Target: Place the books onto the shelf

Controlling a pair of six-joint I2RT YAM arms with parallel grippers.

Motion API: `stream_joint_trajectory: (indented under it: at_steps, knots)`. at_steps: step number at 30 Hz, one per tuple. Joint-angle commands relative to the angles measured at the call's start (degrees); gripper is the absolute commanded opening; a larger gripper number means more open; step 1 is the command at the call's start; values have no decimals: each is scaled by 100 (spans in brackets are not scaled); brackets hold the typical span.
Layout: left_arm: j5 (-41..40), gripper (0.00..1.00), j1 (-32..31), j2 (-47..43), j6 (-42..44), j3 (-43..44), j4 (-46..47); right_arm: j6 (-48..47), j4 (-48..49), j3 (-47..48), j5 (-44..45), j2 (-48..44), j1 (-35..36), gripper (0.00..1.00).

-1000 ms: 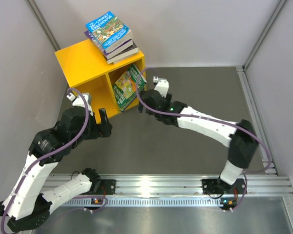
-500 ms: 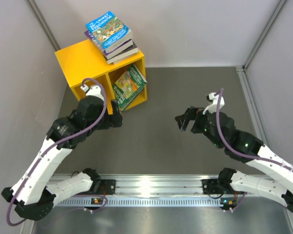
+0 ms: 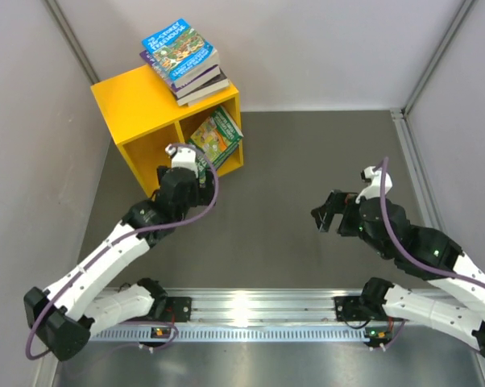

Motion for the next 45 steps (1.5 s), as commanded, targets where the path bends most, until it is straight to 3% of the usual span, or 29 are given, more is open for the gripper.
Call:
stream_joint_trajectory:
  at_steps: [1, 3, 5, 8, 11, 16, 21, 24, 29, 32, 33, 39, 42, 43, 45]
  knots:
    - [-844, 99, -1, -872, 1295, -1141, 2184, 141, -514, 176, 202, -318, -32, 100]
    - [-1359, 99, -1, -1232, 1623, -2126, 3454, 149, -479, 97, 351, -608, -41, 100]
    - [-1679, 99, 95, -1322, 1477, -2794, 4084, 71, -409, 62, 527, -845, -41, 100]
    - [-1390, 99, 622, -1034, 1010, -3147, 4410, -341, -294, 149, 546, -996, -32, 100]
    - [-1101, 99, 974, -726, 1132, -3507, 5156, -500, -215, 132, 546, -1118, -41, 100]
    - [-898, 99, 1616, -172, 922, -4044, 6359, -255, -83, -201, 826, -1347, -41, 100]
    - [-565, 99, 1853, 329, 1254, -4168, 7231, -1054, 312, -562, 949, -1418, -41, 100]
    - [-248, 99, 2020, 663, 1535, -4098, 7530, -1370, 435, -755, 1493, -1418, -32, 99]
    - [7, 99, 2363, 1524, 1510, -4387, 8181, -2590, 1847, -1554, 2320, -1584, -41, 100]
    - [191, 98, 2407, 1613, 1519, -4326, 8235, -3681, 3096, -2161, 2068, -1752, -41, 100]
    - [375, 98, 2407, 1631, 1606, -4405, 8713, -3769, 3281, -2258, 1979, -1717, -41, 100]
    - [825, 98, 2539, 1605, 1686, -4599, 8928, -3410, 3643, -2575, 1881, -1049, -154, 100]
    - [966, 99, 2565, 1324, 1651, -5055, 9551, -3270, 3967, -2671, 1523, -829, -707, 99]
    - [992, 99, 2653, 1193, 1564, -5247, 9709, -3182, 4030, -2741, 1295, -733, -1222, 100]
    - [1141, 99, 3074, 1156, 1134, -5302, 9711, -3120, 4257, -2812, 557, -653, -1787, 100]
